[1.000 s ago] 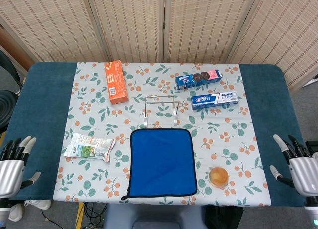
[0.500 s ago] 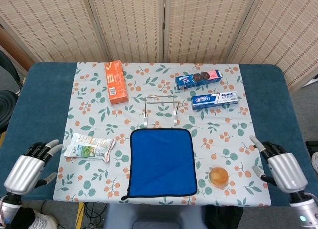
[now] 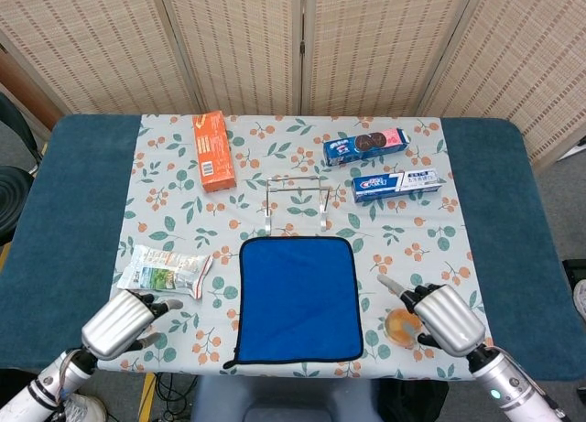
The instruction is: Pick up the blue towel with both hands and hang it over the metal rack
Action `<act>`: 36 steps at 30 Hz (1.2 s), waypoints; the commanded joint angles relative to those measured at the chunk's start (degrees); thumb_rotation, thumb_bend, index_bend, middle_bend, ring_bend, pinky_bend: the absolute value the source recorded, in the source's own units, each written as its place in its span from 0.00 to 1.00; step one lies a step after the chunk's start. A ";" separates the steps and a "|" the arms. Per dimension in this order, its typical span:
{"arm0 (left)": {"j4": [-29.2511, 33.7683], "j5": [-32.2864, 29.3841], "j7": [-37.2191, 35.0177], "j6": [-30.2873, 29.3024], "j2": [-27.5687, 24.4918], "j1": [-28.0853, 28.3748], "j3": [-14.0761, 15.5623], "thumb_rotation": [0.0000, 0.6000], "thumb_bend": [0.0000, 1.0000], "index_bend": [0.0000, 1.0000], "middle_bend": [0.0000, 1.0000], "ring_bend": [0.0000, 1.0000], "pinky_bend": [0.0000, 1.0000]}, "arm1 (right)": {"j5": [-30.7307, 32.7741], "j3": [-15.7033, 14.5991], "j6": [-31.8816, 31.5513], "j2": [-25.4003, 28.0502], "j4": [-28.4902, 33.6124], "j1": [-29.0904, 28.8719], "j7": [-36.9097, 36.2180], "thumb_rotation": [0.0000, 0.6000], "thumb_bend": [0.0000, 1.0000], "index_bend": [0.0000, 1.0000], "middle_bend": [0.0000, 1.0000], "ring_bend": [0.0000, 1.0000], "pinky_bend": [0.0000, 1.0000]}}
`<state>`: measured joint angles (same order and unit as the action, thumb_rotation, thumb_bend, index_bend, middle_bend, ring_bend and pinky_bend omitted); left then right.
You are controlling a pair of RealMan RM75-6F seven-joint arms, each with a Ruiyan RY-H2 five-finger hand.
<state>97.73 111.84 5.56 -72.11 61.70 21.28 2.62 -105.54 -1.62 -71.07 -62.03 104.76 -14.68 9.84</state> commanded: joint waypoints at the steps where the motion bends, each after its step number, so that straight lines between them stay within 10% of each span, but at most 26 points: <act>1: -1.01 2.05 -0.07 2.09 2.07 2.24 0.65 1.00 0.17 0.35 0.83 0.73 0.94 | -1.04 -0.56 2.12 -1.47 1.04 -1.56 1.57 1.00 0.29 0.13 0.67 0.64 0.79; 36: -10.45 -2.32 7.70 15.79 22.52 12.39 2.81 1.00 0.17 0.38 1.00 0.91 1.00 | 1.61 -3.86 7.79 -5.24 0.57 -5.35 5.68 1.00 0.29 0.16 0.80 0.77 0.88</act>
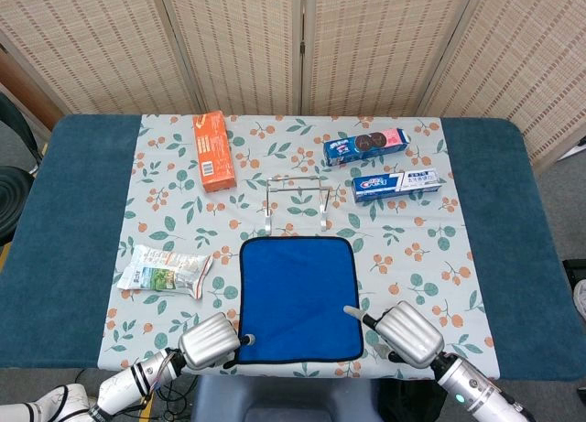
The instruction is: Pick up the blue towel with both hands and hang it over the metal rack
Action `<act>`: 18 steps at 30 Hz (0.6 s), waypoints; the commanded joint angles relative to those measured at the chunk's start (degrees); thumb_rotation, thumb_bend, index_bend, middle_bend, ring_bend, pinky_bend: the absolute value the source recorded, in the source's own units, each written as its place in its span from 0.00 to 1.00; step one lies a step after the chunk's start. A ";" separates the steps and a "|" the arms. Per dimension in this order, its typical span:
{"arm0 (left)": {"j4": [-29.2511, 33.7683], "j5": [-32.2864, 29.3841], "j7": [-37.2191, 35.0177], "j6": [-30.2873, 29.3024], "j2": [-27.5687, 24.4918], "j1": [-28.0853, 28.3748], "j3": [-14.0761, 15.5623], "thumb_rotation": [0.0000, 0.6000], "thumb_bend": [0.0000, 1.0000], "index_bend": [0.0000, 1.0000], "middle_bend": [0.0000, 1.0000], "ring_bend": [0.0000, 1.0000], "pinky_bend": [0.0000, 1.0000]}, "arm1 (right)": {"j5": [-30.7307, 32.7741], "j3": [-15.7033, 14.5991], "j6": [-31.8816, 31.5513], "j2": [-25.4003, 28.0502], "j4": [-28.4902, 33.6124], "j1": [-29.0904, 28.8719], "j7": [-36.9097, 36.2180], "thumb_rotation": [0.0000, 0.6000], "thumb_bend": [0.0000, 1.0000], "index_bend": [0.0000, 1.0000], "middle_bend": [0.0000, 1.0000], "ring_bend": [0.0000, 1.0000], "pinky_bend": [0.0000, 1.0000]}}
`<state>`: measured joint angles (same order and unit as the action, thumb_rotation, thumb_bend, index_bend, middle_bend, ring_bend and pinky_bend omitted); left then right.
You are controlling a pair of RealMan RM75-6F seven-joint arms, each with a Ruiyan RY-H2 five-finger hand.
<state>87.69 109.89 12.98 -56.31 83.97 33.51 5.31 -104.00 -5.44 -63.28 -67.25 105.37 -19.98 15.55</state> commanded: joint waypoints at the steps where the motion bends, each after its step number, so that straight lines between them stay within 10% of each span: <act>1: -0.60 -0.62 0.48 0.02 0.34 0.24 0.21 1.00 0.17 0.38 1.00 0.91 1.00 | 0.14 -0.09 -0.01 -0.04 -0.08 -0.12 -0.08 1.00 0.29 0.16 0.80 0.77 0.88; 18: -3.04 -3.53 0.33 1.03 4.38 2.20 1.17 1.00 0.17 0.39 1.00 0.92 1.00 | 1.35 -1.29 0.16 -0.56 -1.45 -0.40 -0.46 1.00 0.29 0.16 0.80 0.77 0.88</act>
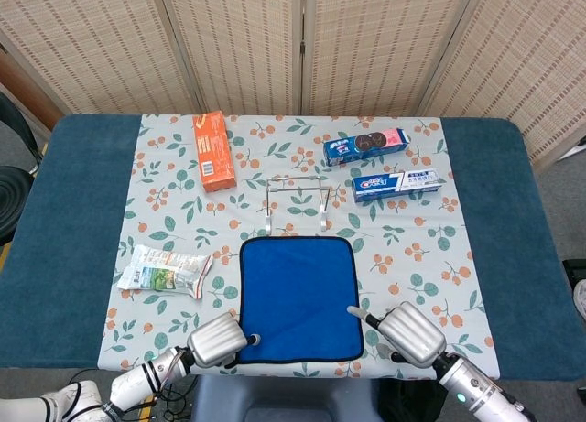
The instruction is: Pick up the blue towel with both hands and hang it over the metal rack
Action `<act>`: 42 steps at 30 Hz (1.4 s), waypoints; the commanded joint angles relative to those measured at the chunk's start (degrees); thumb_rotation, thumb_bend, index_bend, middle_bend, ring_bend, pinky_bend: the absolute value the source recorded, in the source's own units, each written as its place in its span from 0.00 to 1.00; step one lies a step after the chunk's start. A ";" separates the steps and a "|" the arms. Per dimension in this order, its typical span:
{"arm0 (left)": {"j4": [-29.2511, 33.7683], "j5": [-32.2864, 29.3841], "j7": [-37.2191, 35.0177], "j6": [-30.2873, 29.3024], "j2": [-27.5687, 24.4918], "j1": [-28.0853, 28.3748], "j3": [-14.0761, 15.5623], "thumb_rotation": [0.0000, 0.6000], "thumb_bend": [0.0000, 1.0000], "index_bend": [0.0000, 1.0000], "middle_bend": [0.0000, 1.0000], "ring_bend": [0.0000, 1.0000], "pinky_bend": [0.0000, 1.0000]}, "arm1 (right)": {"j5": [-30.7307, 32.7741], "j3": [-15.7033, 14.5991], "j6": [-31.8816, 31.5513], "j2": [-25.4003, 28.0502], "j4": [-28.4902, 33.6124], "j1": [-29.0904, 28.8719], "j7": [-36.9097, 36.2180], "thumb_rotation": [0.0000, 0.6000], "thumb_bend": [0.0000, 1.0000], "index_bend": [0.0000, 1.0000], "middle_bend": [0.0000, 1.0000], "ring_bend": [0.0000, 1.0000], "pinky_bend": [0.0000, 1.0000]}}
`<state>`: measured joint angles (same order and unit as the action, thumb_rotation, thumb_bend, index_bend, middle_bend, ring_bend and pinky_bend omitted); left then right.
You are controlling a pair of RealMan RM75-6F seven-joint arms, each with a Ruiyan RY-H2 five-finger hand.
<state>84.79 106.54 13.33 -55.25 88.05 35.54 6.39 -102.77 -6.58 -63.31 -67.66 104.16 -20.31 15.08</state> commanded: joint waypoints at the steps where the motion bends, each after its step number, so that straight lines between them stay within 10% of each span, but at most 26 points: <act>1: -0.22 -0.29 -0.06 0.04 0.44 0.29 0.13 1.00 0.17 0.40 1.00 0.92 1.00 | 0.16 -0.25 0.31 -0.28 -0.41 -0.09 0.03 1.00 0.29 0.16 0.80 0.77 0.88; 42: 0.26 -4.79 -4.89 -0.91 1.19 2.85 1.36 1.00 0.39 0.61 1.00 0.95 1.00 | 0.79 -1.16 4.37 -12.29 -10.84 -3.05 1.32 1.00 0.28 0.26 0.84 0.81 0.90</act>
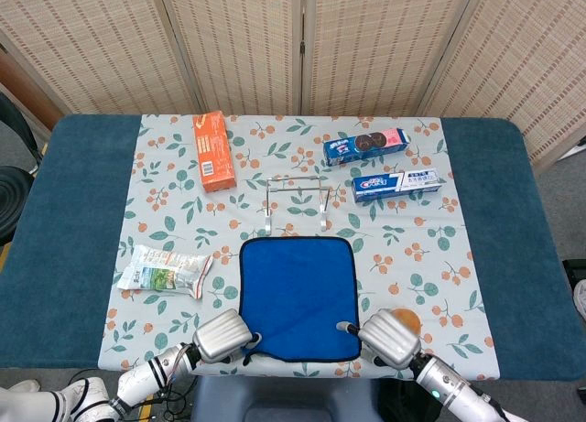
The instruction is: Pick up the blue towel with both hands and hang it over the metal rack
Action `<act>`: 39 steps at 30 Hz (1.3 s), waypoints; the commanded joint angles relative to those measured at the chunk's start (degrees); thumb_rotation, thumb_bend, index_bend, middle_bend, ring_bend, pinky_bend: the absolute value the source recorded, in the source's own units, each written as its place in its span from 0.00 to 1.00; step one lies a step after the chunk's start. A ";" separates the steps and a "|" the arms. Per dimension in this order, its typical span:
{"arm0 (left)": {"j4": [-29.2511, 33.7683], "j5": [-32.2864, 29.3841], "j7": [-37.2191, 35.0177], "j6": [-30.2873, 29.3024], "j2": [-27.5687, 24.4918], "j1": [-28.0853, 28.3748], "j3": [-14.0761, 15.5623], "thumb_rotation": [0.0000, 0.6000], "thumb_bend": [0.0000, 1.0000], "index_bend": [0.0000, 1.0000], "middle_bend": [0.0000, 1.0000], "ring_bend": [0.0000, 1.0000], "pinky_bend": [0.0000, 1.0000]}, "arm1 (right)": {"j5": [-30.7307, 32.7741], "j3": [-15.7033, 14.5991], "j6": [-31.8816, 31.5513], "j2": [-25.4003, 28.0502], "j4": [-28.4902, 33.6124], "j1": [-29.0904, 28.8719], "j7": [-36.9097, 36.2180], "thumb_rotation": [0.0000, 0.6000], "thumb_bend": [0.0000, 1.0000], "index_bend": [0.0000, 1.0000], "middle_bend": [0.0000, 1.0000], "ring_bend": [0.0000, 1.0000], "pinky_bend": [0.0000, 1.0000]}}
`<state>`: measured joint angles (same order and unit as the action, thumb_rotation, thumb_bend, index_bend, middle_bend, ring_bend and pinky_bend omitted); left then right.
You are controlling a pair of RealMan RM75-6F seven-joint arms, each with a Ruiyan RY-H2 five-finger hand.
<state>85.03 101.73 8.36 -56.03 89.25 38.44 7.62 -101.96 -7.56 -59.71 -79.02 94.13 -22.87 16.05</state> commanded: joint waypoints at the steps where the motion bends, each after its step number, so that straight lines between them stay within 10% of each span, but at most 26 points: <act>1: 0.05 -0.04 0.04 -0.14 -0.04 -0.05 0.19 1.00 0.39 0.60 1.00 0.95 1.00 | 0.00 -0.22 0.97 -1.22 -1.03 -0.61 0.44 1.00 0.27 0.26 0.84 0.81 0.90; 39: 0.33 -1.41 -0.52 -0.68 -0.24 0.11 0.75 1.00 0.39 0.62 1.00 0.95 1.00 | 2.26 -0.12 1.66 -7.33 -6.72 -2.82 0.79 1.00 0.34 0.35 0.85 0.83 0.92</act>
<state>85.36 100.32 7.84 -56.71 89.01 38.55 8.37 -99.70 -7.78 -57.88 -86.16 87.61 -25.64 17.01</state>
